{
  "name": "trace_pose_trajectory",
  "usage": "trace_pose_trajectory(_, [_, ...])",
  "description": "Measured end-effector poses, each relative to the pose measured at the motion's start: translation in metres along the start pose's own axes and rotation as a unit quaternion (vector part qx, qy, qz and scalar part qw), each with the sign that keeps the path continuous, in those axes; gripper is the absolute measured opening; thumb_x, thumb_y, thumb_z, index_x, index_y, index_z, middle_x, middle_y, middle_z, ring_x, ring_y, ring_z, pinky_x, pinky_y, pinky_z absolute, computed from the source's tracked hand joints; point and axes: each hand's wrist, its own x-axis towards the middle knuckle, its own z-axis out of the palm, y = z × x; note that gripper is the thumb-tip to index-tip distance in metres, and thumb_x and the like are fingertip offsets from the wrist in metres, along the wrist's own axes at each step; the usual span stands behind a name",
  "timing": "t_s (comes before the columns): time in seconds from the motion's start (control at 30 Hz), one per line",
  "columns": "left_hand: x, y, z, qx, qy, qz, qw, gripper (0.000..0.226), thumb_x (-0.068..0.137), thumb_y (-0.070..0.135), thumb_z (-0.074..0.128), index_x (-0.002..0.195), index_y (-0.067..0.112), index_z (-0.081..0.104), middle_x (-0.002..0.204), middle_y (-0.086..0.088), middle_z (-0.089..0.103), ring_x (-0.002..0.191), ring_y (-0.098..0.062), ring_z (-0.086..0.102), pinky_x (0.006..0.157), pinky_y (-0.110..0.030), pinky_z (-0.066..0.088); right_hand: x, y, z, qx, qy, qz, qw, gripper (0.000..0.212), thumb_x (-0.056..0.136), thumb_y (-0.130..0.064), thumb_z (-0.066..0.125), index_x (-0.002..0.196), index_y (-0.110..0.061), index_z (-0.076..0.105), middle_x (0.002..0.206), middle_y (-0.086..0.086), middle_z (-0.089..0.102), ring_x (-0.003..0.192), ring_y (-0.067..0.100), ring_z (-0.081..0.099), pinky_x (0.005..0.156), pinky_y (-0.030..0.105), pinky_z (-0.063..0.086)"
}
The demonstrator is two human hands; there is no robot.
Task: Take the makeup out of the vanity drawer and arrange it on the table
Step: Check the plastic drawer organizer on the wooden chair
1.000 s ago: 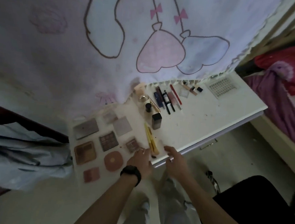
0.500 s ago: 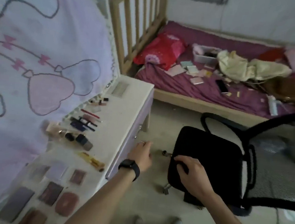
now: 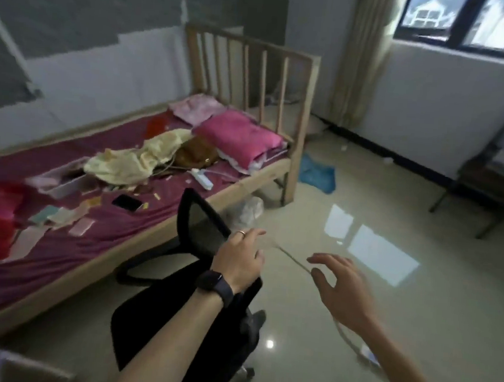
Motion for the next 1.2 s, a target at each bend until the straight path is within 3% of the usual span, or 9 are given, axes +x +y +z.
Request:
trace_pose_trajectory(0.17, [0.103,0.092,0.047,0.015,-0.028,0.083,0.996,0.045,0.094,0.025,0.056,0.138,0.023,0.052,0.136,-0.003,0.054,0.129,-0.019,0.046,0.108,-0.028,0.032,0.042,0.084,-0.080,-0.007,0.063,0.058,0.996,0.023,0.096,-0.024,0.066,0.116,-0.034,0.070,0.121,-0.017,0.067,0.116,0.009,0.058,0.096,0.020,0.039])
trace_pose_trajectory(0.43, [0.275,0.216,0.102,0.040,-0.064,0.163,0.984,0.046,0.091,0.029,0.059,0.136,0.027,0.053,0.132,0.000,0.058,0.123,-0.018,0.053,0.105,-0.038,0.044,0.136,0.191,-0.192,0.022,0.175,0.109,0.978,0.022,0.095,-0.025,0.065,0.114,-0.035,0.070,0.115,-0.022,0.067,0.116,0.005,0.052,0.092,0.019,0.035])
trace_pose_trajectory(0.6, [0.389,0.277,0.136,0.017,-0.057,0.207,0.976,0.045,0.090,0.031,0.061,0.135,0.029,0.055,0.131,0.003,0.058,0.122,-0.015,0.052,0.104,-0.034,0.043,0.213,0.247,-0.252,0.009,0.216,0.128,0.968,0.022,0.095,-0.025,0.064,0.113,-0.036,0.070,0.110,-0.030,0.061,0.112,-0.004,0.048,0.089,0.000,0.028])
trace_pose_trajectory(0.73, [0.490,0.329,0.159,0.002,-0.064,0.249,0.967,0.045,0.091,0.030,0.060,0.136,0.031,0.053,0.132,0.003,0.056,0.123,-0.016,0.050,0.101,-0.032,0.044,0.288,0.290,-0.298,-0.017,0.235,0.127,0.963,0.023,0.094,-0.024,0.065,0.115,-0.035,0.070,0.108,-0.032,0.059,0.113,-0.001,0.050,0.096,0.016,0.035])
trace_pose_trajectory(0.9, [0.615,0.404,0.179,-0.012,-0.076,0.307,0.949,0.045,0.092,0.031,0.058,0.137,0.032,0.052,0.135,0.003,0.055,0.125,-0.017,0.050,0.103,-0.034,0.043,0.382,0.343,-0.353,-0.040,0.267,0.151,0.951,0.026,0.094,-0.024,0.065,0.116,-0.036,0.070,0.111,-0.026,0.065,0.114,0.001,0.053,0.099,0.021,0.041])
trace_pose_trajectory(1.07, [0.705,0.478,0.203,-0.021,-0.102,0.352,0.930,0.044,0.091,0.028,0.060,0.135,0.031,0.055,0.133,0.002,0.056,0.125,-0.018,0.051,0.104,-0.036,0.042,0.442,0.394,-0.402,-0.049,0.298,0.191,0.934,0.023,0.092,-0.021,0.069,0.109,-0.036,0.071,0.098,-0.032,0.059,0.103,-0.001,0.050,0.085,-0.003,0.032])
trace_pose_trajectory(1.2, [0.758,0.533,0.243,-0.028,-0.122,0.388,0.913,0.044,0.093,0.031,0.059,0.136,0.033,0.054,0.134,0.003,0.054,0.122,-0.018,0.051,0.103,-0.037,0.044,0.472,0.447,-0.437,-0.069,0.310,0.221,0.922,0.024,0.092,-0.027,0.067,0.113,-0.040,0.068,0.106,-0.028,0.059,0.110,-0.003,0.045,0.089,0.003,0.029])
